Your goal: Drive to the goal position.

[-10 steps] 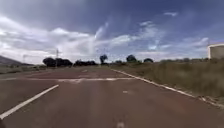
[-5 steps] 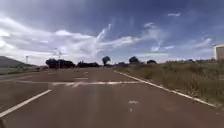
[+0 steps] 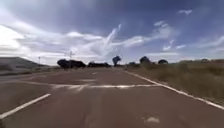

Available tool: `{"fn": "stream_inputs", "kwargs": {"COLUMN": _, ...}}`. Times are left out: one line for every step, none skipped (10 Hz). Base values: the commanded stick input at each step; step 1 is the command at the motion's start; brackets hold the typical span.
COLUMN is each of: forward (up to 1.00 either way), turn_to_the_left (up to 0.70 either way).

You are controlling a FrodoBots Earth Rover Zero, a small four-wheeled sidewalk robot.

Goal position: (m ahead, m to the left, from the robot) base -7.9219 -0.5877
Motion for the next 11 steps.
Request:
{"fn": "stream_inputs", "kwargs": {"forward": 1.0, "turn_to_the_left": 0.0}}
{"fn": "stream_inputs", "kwargs": {"forward": 1.0, "turn_to_the_left": 0.0}}
{"fn": "stream_inputs", "kwargs": {"forward": 1.0, "turn_to_the_left": 0.0}}
{"fn": "stream_inputs", "kwargs": {"forward": 1.0, "turn_to_the_left": 0.0}}
{"fn": "stream_inputs", "kwargs": {"forward": 1.0, "turn_to_the_left": 0.0}}
{"fn": "stream_inputs", "kwargs": {"forward": 1.0, "turn_to_the_left": 0.0}}
{"fn": "stream_inputs", "kwargs": {"forward": 1.0, "turn_to_the_left": 0.39}}
{"fn": "stream_inputs", "kwargs": {"forward": 1.0, "turn_to_the_left": 0.26}}
{"fn": "stream_inputs", "kwargs": {"forward": 1.0, "turn_to_the_left": 0.13}}
{"fn": "stream_inputs", "kwargs": {"forward": 1.0, "turn_to_the_left": 0.01}}
{"fn": "stream_inputs", "kwargs": {"forward": 1.0, "turn_to_the_left": 0.0}}
